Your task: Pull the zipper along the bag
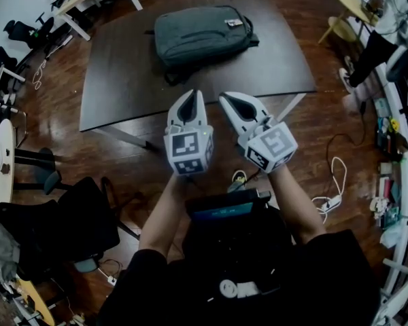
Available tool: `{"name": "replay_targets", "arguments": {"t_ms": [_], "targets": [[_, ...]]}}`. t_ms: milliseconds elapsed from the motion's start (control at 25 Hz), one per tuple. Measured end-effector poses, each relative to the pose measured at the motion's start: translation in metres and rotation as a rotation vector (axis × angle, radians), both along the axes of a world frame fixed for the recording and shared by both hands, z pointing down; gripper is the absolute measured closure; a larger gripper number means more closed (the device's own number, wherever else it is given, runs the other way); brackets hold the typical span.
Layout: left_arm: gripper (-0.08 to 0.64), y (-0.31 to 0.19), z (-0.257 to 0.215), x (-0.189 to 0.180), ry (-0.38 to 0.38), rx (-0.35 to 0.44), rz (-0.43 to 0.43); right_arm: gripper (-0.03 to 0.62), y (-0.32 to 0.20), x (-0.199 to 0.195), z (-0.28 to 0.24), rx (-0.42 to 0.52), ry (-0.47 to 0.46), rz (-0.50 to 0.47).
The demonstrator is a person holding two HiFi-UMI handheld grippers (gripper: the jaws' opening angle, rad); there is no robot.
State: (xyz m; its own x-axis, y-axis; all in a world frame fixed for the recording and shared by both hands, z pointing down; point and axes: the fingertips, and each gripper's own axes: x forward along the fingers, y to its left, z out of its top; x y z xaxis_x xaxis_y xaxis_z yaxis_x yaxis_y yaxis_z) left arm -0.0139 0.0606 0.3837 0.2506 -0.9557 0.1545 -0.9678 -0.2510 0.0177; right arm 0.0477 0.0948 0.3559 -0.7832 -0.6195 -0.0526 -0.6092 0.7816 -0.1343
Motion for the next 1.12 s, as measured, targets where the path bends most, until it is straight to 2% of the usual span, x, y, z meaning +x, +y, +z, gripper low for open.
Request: {"name": "replay_targets", "arguments": {"t_ms": [320,560,840,1120], "targets": [[0.557,0.057,-0.014,-0.020,0.058,0.004,0.020,0.588,0.059,-0.025,-0.009,0.023,0.046,0.022],[0.557,0.094,-0.018,-0.022,0.094,0.007,0.039,0.588,0.093,-0.024,-0.016,0.021,0.062,0.068],[0.557,0.122,-0.022,-0.025,0.083,0.028,0.037,0.588,0.112,-0.025,-0.015,-0.013,0.068,0.131],[0.557,0.131,-0.021,-0.033,0.092,0.015,-0.022,0.589,0.116,-0.015,-0.002,-0.042,0.092,0.167]]}}
